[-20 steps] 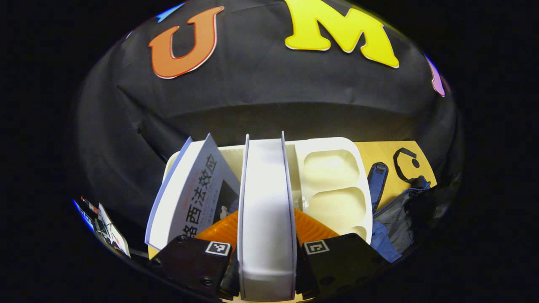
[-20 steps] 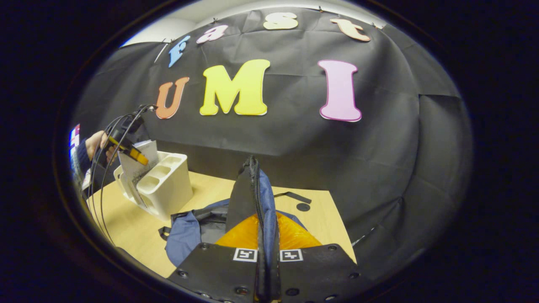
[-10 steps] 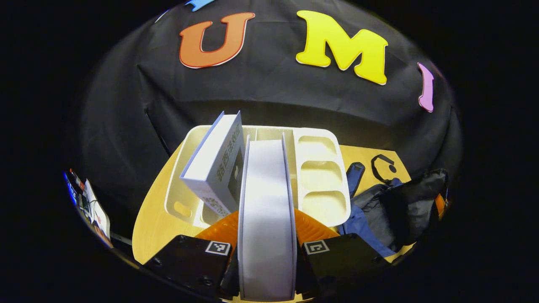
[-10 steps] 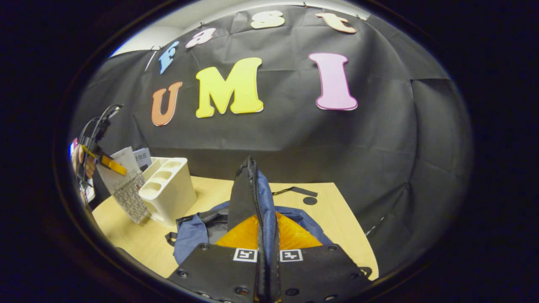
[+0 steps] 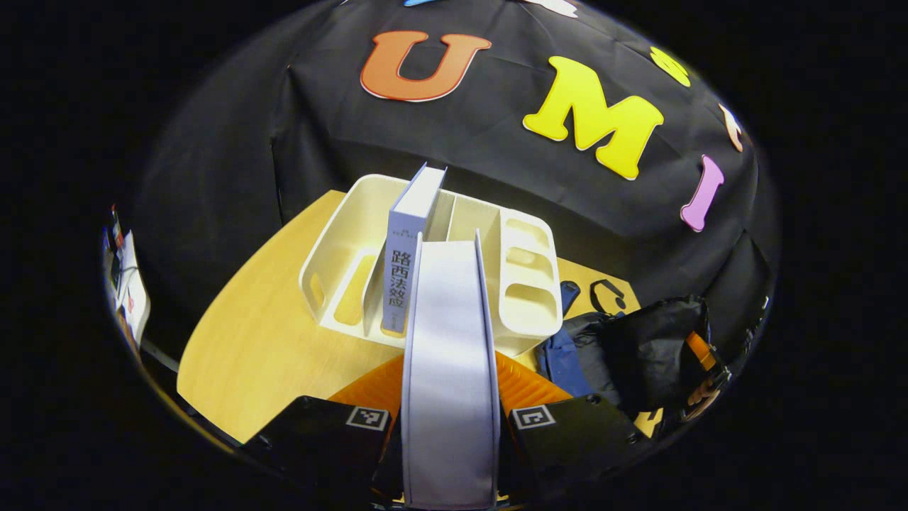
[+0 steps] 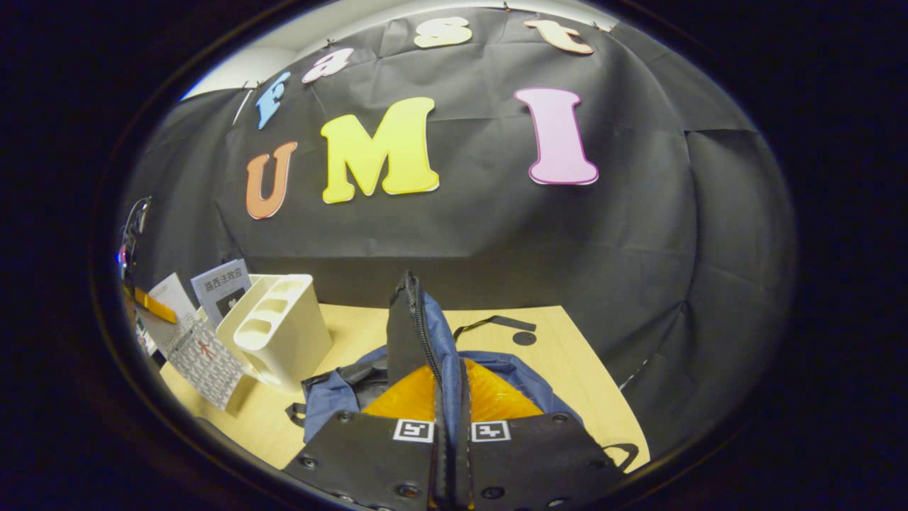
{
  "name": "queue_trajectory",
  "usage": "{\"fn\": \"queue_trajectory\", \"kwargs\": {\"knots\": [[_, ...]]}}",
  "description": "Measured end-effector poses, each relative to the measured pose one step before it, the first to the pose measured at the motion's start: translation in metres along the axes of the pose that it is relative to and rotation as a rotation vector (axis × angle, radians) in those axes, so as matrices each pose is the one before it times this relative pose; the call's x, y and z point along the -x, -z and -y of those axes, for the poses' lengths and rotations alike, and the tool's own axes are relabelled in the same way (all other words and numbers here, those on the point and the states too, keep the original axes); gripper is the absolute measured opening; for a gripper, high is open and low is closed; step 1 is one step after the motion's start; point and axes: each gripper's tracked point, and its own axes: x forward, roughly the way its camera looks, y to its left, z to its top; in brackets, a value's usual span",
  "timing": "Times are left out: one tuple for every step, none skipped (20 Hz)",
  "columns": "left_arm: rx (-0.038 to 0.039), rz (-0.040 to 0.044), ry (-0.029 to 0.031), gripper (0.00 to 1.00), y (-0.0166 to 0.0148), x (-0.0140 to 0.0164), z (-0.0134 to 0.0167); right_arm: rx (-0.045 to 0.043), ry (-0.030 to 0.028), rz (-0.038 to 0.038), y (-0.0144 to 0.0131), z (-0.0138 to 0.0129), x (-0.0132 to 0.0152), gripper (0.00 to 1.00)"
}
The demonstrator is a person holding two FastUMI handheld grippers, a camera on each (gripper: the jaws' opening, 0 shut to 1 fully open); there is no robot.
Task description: Open the schoolbag, grab two books from the bookshelf and put them into the schoolbag.
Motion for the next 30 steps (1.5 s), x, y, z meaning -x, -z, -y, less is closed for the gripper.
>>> {"fn": "queue_trajectory", "kwargs": {"knots": [[0.02076,-0.00352,0.01251,0.49,0.00769,0.00234,-0.00166,-0.00664,-0.00187,-0.00372,-0.00244,-0.00486,0.00057,0.02],[0.01929,-0.00041,0.01101,0.49,0.00707,0.00041,-0.00098,-0.00229,0.00062,0.00141,-0.00242,-0.00427,0.00117,0.02],[0.01594,-0.00281,0.01537,0.49,0.00654,0.00085,0.00033,0.00714,0.00496,0.00317,-0.00361,-0.00248,0.00096,0.05],[0.02258,-0.00463,0.01751,0.49,0.00645,0.00006,0.00250,0.01123,0.00822,0.00468,-0.00256,-0.00096,0.00185,0.02],[0.02310,-0.00731,0.02508,0.49,0.00494,0.00044,0.00411,0.00861,0.00913,0.00947,-0.00414,-0.00053,0.00151,0.05],[0.01921,-0.00834,0.03190,0.49,0.00466,-0.00109,0.00568,0.00343,0.00550,0.00878,-0.00349,-0.00082,0.00263,0.05],[0.01018,-0.00137,0.04107,0.49,0.00332,-0.00117,0.00840,0.00455,0.00323,0.00527,-0.00267,-0.00063,0.00137,0.05],[-0.00408,-0.00647,0.03772,0.45,0.00547,-0.00267,0.00784,0.00112,0.00905,0.00108,0.00075,0.00016,0.00007,0.05],[0.00933,-0.00404,0.01984,0.49,0.00512,-0.00356,0.00536,-0.00191,0.00575,-0.00274,-0.00003,0.00017,0.00044,0.05],[0.00944,-0.00312,0.02480,0.49,0.00282,-0.00378,0.00548,0.00390,0.00058,-0.00235,0.00058,-0.00080,0.00071,0.05],[0.01222,-0.00454,0.02963,0.49,0.00432,-0.00239,0.00820,0.00002,0.00266,0.00437,-0.00062,0.00092,0.00125,0.05],[0.02157,-0.00371,0.03145,0.49,0.00400,-0.00481,0.00890,-0.00935,0.00204,0.00793,-0.00183,0.00119,0.00113,0.05],[0.02407,-0.00739,0.03980,0.49,0.00350,-0.00605,0.01028,-0.01132,-0.00019,0.00537,-0.00155,-0.00018,0.00059,0.05],[0.02493,-0.00071,0.03161,0.53,0.00276,-0.00626,0.00918,-0.01182,-0.00166,0.00388,0.00014,0.00025,0.00108,0.05],[0.02491,-0.01172,0.03433,0.49,0.00475,-0.00880,0.01008,-0.00787,-0.00006,0.00057,-0.00014,-0.00022,-0.00026,0.04],[0.03327,-0.00763,0.02792,0.49,0.00367,-0.01048,0.00855,-0.00141,-0.00047,-0.00125,-0.00109,0.00041,-0.00106,0.05],[0.02703,-0.00643,0.03046,0.49,0.00393,-0.01059,0.00991,0.00256,-0.00171,-0.00130,-0.00044,-0.00032,-0.00047,0.05],[0.00962,-0.01247,0.02787,0.49,0.00497,-0.01055,0.00954,0.00518,-0.00474,0.00458,-0.00306,-0.00114,0.00066,0.05],[0.00690,0.00888,0.01709,0.49,-0.00012,-0.01019,0.00941,0.01149,-0.00673,0.00430,-0.00215,-0.00119,0.00010,0.05],[-0.01156,-0.00038,0.01531,0.49,0.00077,-0.01232,0.00923,0.01306,-0.00091,0.00195,-0.00182,0.00160,-0.00197,0.05],[-0.00804,-0.00003,0.00402,0.49,0.00092,-0.01041,0.00676,0.00764,0.00273,0.00445,-0.00397,0.00150,-0.00111,0.04],[0.00101,0.00008,-0.00595,0.49,0.00106,-0.01113,0.00354,0.00519,0.00001,0.00416,-0.00158,0.00104,0.00126,0.05],[0.00676,-0.00046,-0.00344,0.49,0.00081,-0.01060,0.00447,-0.00090,0.00200,0.00275,-0.00221,0.00071,0.00133,0.04],[0.00907,0.00213,-0.00036,0.49,0.00069,-0.01227,0.00613,-0.00337,0.00333,0.00053,-0.00319,0.00130,-0.00010,0.04],[0.00684,-0.00363,-0.00098,0.49,-0.00028,-0.01415,0.00544,0.00659,-0.00565,0.00188,-0.00258,0.00098,-0.00184,0.05],[-0.00990,-0.01291,-0.00055,0.49,0.00306,-0.01375,0.00650,0.00782,-0.00561,0.00069,-0.00091,0.00158,-0.00192,0.04],[-0.00200,0.00112,-0.00714,0.49,0.00090,-0.01359,0.00453,0.01421,-0.00080,0.00046,-0.00132,0.00099,-0.00126,0.04],[-0.00698,0.00451,-0.00106,0.49,0.00013,-0.01521,0.00481,0.01311,-0.00114,0.00296,-0.00042,0.00008,0.00077,0.04],[0.00063,0.00568,0.00498,0.49,-0.00079,-0.01246,0.00449,0.00129,-0.00281,-0.00053,-0.00118,0.00097,-0.00019,0.04],[0.01072,0.00405,0.00929,0.49,0.00275,-0.00941,0.00541,-0.00493,-0.00374,-0.00424,0.00078,0.00212,-0.00109,0.05]]}}
